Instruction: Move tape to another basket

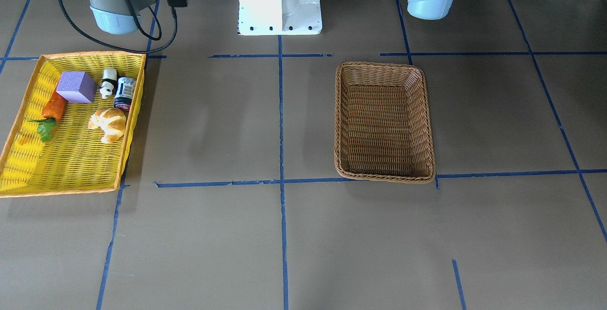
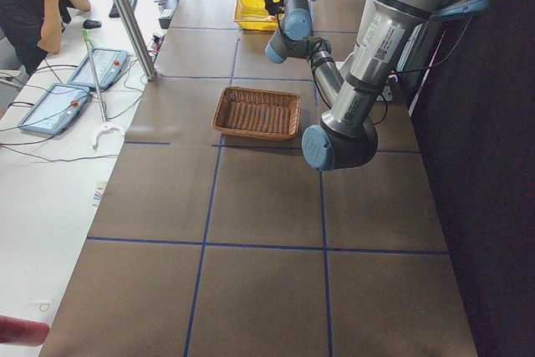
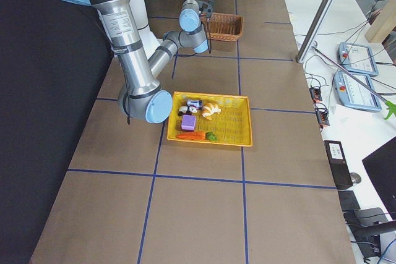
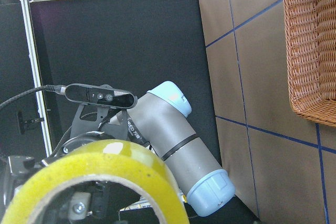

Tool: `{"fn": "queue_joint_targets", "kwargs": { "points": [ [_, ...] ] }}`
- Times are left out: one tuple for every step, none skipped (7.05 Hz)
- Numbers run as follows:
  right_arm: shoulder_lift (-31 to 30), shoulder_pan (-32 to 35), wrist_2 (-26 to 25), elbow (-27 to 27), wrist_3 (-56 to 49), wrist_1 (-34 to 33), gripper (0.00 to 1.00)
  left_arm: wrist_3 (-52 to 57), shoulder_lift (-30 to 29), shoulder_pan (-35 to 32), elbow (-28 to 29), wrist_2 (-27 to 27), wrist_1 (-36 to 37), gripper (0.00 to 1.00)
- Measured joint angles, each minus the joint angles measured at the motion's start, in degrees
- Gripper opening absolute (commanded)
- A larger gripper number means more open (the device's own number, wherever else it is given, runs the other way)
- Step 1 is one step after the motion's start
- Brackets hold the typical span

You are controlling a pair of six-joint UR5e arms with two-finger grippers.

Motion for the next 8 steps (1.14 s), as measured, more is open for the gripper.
{"fn": "queue_joint_targets", "kwargs": {
  "points": [
    [-0.7,0.1,0.1,0.0,0.1,1.2,1.0,0.1,0.1,-0.1,-0.2,0.0,-0.1,0.0],
    [-1.9,0.3,0.1,0.0,0.3,2.9,1.0,0.1,0.3,-0.5,-0.4,0.0,-0.3,0.0],
    [-3.2,0.6,0.1,0.0,0.3,4.2,1.0,0.2,0.7,-1.0,-0.4,0.1,-0.5,0.0],
    [-4.5,1.1,0.1,0.0,0.1,4.9,1.0,0.8,1.6,-1.9,-0.4,0.1,-0.5,0.0],
    [-5.8,2.2,0.1,-0.1,-0.1,5.0,1.0,2.2,3.0,-2.8,-0.1,-0.1,-0.3,0.0],
    [-7.2,4.0,0.2,-0.2,-0.3,4.8,1.0,4.9,4.6,-3.1,0.8,-0.3,0.5,0.0],
    [-8.4,6.0,0.5,-0.6,-0.6,3.8,1.0,8.4,5.8,-3.2,1.7,-0.4,3.3,0.0],
    [-9.1,8.2,1.3,-1.2,-2.1,1.5,1.0,12.7,6.4,-3.6,2.3,-0.4,8.5,0.0]
  ]
}}
